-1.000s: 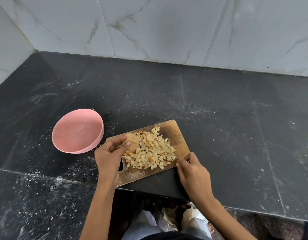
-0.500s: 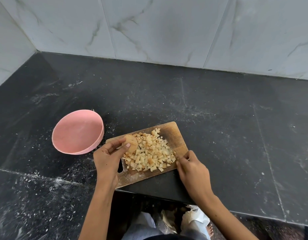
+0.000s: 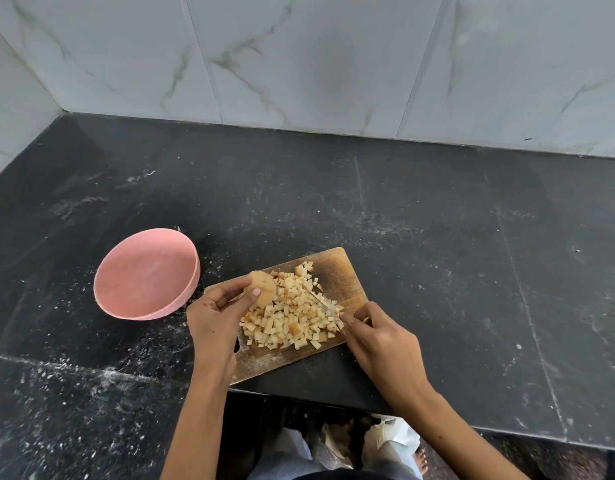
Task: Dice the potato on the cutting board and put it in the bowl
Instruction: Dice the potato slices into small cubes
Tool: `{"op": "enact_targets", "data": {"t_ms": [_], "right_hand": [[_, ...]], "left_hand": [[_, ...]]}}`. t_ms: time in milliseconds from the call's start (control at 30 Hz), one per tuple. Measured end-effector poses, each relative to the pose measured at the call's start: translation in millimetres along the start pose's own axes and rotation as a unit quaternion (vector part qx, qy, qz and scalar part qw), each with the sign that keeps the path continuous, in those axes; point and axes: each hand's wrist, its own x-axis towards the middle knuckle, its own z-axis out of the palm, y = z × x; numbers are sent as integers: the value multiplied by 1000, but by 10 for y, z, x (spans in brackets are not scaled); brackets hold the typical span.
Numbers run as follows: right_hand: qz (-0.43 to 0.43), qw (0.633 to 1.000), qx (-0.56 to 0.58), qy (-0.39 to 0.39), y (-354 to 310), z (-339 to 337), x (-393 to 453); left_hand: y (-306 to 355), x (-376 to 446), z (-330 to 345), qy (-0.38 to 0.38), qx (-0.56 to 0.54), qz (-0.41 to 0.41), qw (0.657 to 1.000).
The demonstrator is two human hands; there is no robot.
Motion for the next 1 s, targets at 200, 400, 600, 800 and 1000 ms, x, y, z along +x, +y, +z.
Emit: {"op": "enact_targets", "data": {"t_ms": [200,400,600,800,1000], "right_hand": [[166,953,245,-56,242,-24,46],[217,921,320,-54,345,-79,97],[190,939,285,-39,387,-74,123],[178,936,298,-57,229,-38,249],[165,943,282,-57,67,0,367]], "left_hand": [[11,6,76,-2,1,-9,1000],[65,44,248,-24,59,36,997],[108,106,591,-96,164,114,975],[116,-86,475,-191,526,311,768],[43,-116,366,-150,580,361,715]]}}
